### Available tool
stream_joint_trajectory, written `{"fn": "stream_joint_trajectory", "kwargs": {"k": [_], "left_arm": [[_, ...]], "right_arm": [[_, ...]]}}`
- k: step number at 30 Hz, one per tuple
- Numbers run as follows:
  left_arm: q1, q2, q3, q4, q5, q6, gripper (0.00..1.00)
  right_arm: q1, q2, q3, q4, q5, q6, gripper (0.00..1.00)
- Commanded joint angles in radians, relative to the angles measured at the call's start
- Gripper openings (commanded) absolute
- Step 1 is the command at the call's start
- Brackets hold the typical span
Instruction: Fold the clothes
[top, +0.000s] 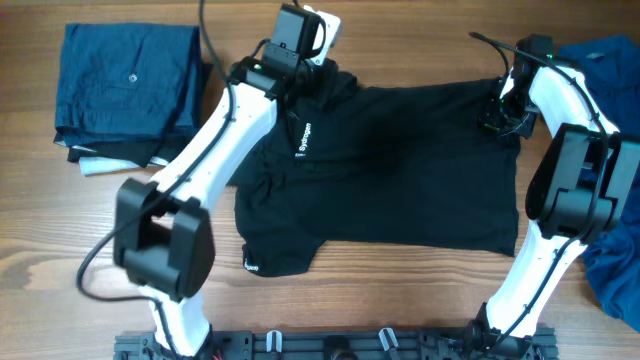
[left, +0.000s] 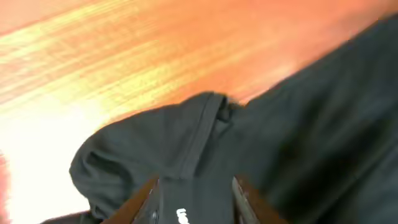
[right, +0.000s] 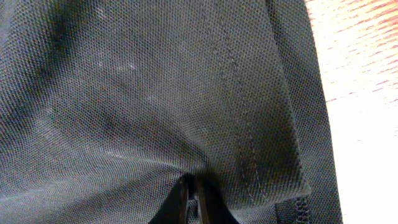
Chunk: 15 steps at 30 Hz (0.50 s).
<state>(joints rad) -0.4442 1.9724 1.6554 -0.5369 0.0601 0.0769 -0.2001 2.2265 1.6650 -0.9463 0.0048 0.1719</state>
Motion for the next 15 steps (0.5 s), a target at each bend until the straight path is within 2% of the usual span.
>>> {"fn": "stream_joint_trajectory", "kwargs": {"k": [1,9,15], "left_arm": [[-0.004,0.107,-0.011,0.026,-0.011,0.177,0.38],[-0.023,0.214,-0.011,0.068,-0.057,0.209,0.44],[-0.032,0.29,-0.011,0.134,-0.138,0.208,0.44]], "right_arm": [[-0.024,0.073,-0.037,0.009,0.047,0.014,0.1],[-0.024,0.073,-0.037,0.032,0.047,0.014,0.13],[-0.024,0.073,-0.037,0.028,0.047,0.014,0.14]]}}
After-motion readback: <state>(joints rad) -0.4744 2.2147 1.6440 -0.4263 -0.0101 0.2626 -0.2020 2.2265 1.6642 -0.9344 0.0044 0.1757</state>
